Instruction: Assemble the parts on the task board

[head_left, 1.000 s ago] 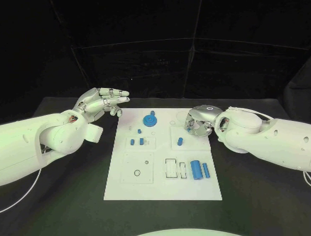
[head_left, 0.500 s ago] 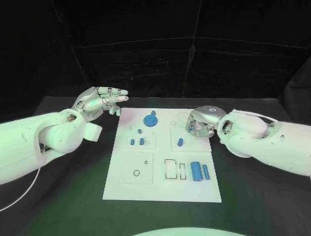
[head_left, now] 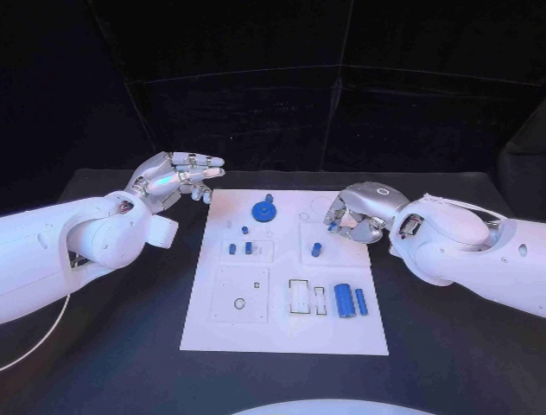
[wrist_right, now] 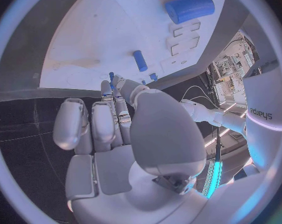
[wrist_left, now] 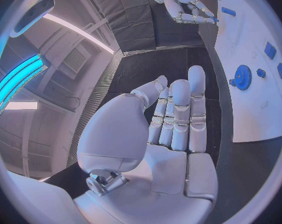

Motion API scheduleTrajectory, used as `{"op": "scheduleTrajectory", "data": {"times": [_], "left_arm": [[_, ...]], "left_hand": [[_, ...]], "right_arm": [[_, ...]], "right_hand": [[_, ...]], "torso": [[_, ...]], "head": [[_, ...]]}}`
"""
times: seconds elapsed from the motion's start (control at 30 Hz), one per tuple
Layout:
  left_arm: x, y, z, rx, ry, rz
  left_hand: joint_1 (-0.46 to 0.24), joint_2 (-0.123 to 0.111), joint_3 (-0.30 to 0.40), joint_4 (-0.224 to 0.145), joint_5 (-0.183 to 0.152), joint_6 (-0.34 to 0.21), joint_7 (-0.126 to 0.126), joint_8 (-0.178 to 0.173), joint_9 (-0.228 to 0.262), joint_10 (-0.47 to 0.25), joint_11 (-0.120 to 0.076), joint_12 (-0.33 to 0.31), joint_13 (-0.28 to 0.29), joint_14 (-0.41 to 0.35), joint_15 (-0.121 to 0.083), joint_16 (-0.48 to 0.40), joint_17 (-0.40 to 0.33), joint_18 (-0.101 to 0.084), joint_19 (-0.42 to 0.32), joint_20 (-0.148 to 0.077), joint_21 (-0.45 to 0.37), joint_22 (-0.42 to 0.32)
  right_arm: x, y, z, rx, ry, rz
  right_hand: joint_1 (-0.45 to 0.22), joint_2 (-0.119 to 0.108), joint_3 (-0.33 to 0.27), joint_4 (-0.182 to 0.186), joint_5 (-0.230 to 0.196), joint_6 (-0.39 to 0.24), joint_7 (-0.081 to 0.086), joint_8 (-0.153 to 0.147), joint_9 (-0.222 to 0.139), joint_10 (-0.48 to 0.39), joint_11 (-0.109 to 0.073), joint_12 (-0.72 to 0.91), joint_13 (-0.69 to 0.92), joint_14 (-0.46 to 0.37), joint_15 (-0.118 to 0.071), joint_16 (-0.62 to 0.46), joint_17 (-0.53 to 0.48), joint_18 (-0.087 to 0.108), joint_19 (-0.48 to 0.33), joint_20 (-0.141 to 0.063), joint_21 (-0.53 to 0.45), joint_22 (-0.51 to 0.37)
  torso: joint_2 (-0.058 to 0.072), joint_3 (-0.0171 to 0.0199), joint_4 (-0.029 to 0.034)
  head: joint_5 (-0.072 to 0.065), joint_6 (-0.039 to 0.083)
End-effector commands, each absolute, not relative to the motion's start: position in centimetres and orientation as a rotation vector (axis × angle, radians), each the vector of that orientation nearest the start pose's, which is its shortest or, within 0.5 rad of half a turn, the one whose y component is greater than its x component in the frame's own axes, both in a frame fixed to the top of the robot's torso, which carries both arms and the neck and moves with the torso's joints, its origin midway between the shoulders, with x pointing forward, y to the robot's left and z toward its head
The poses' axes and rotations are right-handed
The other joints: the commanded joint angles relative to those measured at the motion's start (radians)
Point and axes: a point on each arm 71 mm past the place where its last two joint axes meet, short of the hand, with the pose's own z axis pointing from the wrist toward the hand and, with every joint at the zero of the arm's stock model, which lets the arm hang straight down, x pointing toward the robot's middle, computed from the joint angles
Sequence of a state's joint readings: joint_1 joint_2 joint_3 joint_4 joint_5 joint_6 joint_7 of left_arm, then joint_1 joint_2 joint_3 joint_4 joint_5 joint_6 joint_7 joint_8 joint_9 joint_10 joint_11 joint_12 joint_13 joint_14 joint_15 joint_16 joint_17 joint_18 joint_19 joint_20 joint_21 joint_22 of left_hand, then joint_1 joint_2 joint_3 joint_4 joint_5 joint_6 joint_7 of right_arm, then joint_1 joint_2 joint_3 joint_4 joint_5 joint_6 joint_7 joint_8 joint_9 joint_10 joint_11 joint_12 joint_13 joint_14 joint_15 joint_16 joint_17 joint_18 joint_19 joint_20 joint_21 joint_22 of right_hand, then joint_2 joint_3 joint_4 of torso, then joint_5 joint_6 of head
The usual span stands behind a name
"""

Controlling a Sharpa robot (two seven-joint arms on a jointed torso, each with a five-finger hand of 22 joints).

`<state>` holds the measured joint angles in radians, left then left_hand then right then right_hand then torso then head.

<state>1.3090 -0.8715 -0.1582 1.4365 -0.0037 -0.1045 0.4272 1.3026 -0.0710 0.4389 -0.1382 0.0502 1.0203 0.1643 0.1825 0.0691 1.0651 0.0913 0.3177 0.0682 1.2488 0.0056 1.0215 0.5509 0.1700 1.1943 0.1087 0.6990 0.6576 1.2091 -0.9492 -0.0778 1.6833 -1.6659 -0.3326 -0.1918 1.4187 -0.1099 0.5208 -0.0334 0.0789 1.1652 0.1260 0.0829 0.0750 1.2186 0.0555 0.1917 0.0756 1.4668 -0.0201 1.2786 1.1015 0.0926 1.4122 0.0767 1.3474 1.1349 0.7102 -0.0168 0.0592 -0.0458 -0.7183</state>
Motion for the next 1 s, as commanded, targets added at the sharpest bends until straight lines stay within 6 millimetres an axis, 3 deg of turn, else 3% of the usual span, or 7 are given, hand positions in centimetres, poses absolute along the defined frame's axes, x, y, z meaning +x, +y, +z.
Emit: {"op": "scheduleTrajectory", "data": {"times": [0.03,0.33,0.5,0.6,0.83,1.0], "left_arm": [[50.4,24.0,-16.6,-0.990,1.462,-1.647],[50.6,23.6,-16.6,-0.987,1.467,-1.654],[50.6,23.2,-16.6,-0.988,1.471,-1.663],[50.7,22.9,-16.6,-0.987,1.473,-1.668],[50.7,22.5,-16.6,-0.984,1.478,-1.676],[50.7,22.2,-16.6,-0.983,1.481,-1.681]], "left_hand": [[0.000,0.008,-0.006,0.000,-0.001,0.008,0.001,-0.003,-0.001,0.003,0.002,0.007,0.001,-0.006,0.002,-0.004,-0.002,0.013,-0.008,-0.001,-0.007,-0.001],[0.000,0.007,-0.007,-0.001,-0.001,0.008,0.001,-0.003,-0.001,0.003,0.003,0.007,0.001,-0.007,0.002,-0.005,-0.004,0.013,-0.008,-0.001,-0.007,-0.002],[0.000,0.007,-0.007,-0.001,-0.001,0.008,0.001,-0.003,-0.001,0.003,0.003,0.007,0.001,-0.007,0.002,-0.005,-0.004,0.013,-0.008,-0.001,-0.007,-0.002],[0.000,0.007,-0.007,-0.001,-0.001,0.008,0.001,-0.003,-0.001,0.003,0.003,0.007,0.001,-0.008,0.002,-0.006,-0.005,0.013,-0.008,-0.001,-0.008,-0.002],[0.000,0.007,-0.007,-0.001,-0.001,0.008,0.001,-0.003,-0.001,0.003,0.003,0.007,0.001,-0.008,0.002,-0.006,-0.005,0.013,-0.008,-0.001,-0.008,-0.002],[0.000,0.007,-0.007,-0.001,-0.001,0.008,0.001,-0.003,-0.001,0.003,0.003,0.007,0.001,-0.008,0.002,-0.006,-0.005,0.013,-0.008,-0.001,-0.008,-0.002]], "right_arm": [[44.2,-19.5,-16.7,-0.286,1.549,0.621],[42.4,-14.5,-15.7,-0.332,1.518,0.796],[42.6,-11.8,-16.2,-0.373,1.539,0.847],[42.6,-10.3,-17.2,-0.395,1.574,0.869],[42.1,-8.2,-19.9,-0.426,1.654,0.903],[41.7,-7.3,-21.7,-0.453,1.707,0.907]], "right_hand": [[-0.007,-0.006,0.008,-0.002,0.008,0.005,0.004,-0.001,-0.001,0.009,0.001,-0.003,-0.001,0.034,-0.007,0.007,0.000,-0.010,0.007,0.001,0.005,0.002],[-0.009,-0.009,0.017,-0.008,0.019,0.006,0.005,-0.004,-0.002,0.010,0.002,-0.006,-0.002,0.035,-0.007,0.009,0.001,-0.010,0.006,0.001,0.006,0.003],[-0.010,-0.010,0.018,-0.009,0.022,0.005,0.006,-0.004,-0.002,0.010,0.002,-0.007,-0.002,0.034,-0.006,0.008,-0.001,-0.010,0.005,0.001,0.006,0.001],[-0.012,-0.010,0.019,-0.010,0.024,0.004,0.007,-0.006,-0.002,0.009,0.003,-0.008,-0.003,0.034,-0.006,0.008,-0.004,-0.009,0.004,0.001,0.005,-0.001],[-0.015,-0.010,0.021,-0.011,0.029,0.002,0.008,-0.008,-0.003,0.007,0.005,-0.011,-0.004,0.034,-0.005,0.008,-0.003,-0.009,0.003,0.002,0.005,-0.001],[-0.016,-0.011,0.021,-0.012,0.031,0.000,0.009,-0.010,-0.004,0.005,0.005,-0.013,-0.004,0.033,-0.004,0.009,-0.004,-0.009,0.002,0.002,0.005,-0.002]], "torso": [[0.001,0.0001,0.0016],[0.001,-0.0007,0.0026],[0.002,-0.0039,0.0064],[0.003,-0.0046,0.0049],[0.003,0.0001,0.0018],[0.003,0.0003,0.0009]], "head": [[0.004,-0.001],[0.022,-0.010],[0.029,-0.013],[0.039,-0.016],[0.056,-0.026],[0.065,-0.032]]}}
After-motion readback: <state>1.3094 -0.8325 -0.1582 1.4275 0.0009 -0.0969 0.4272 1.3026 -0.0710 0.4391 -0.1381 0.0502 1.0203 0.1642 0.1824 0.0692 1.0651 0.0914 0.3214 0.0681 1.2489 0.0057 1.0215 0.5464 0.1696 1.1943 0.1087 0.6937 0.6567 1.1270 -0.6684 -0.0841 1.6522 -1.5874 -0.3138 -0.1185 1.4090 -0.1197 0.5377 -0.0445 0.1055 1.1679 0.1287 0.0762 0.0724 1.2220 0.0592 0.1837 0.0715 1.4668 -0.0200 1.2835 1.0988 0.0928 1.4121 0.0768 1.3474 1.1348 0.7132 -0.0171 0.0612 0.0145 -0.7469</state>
